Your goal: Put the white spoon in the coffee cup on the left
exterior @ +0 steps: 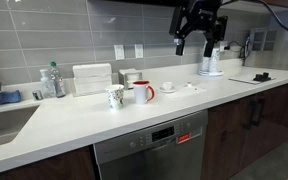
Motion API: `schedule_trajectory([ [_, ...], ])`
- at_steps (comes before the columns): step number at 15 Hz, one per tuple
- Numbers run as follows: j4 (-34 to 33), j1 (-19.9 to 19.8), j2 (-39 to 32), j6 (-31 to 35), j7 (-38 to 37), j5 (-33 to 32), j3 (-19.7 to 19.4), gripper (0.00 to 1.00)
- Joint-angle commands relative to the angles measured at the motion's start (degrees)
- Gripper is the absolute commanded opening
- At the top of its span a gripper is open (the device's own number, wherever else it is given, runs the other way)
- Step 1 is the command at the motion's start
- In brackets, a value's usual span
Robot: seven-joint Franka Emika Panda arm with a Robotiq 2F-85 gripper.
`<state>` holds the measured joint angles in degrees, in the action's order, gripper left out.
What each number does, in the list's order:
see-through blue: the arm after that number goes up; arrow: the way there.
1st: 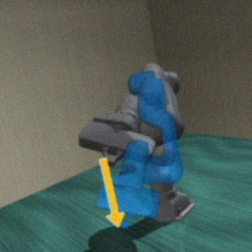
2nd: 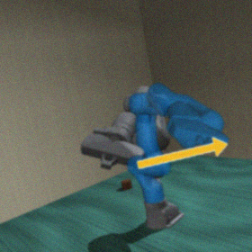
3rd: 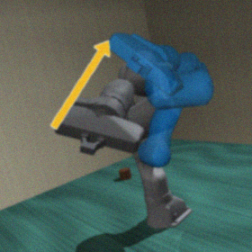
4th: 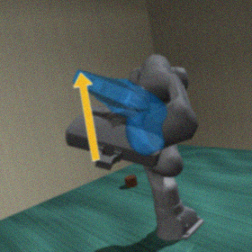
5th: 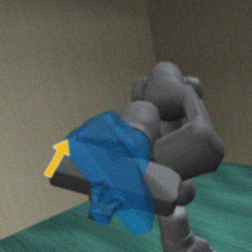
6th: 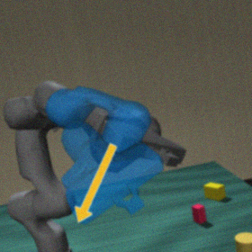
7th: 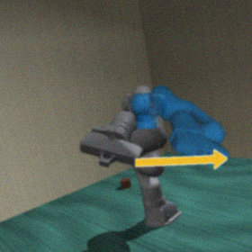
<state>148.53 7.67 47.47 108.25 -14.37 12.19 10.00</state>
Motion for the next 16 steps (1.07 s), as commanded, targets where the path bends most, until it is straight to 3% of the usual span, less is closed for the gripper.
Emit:
schedule_trajectory([
  [1, -0.15, -0.45, 0.01, -0.23, 0.26, 0.24, 0.30, 1.00],
  [11, -0.15, -0.45, -0.01, -0.22, 0.26, 0.24, 0.30, 1.00],
  [16, -4.02, 1.10, -6.02, 7.82, 17.80, -2.88, -4.98, 1.00],
])
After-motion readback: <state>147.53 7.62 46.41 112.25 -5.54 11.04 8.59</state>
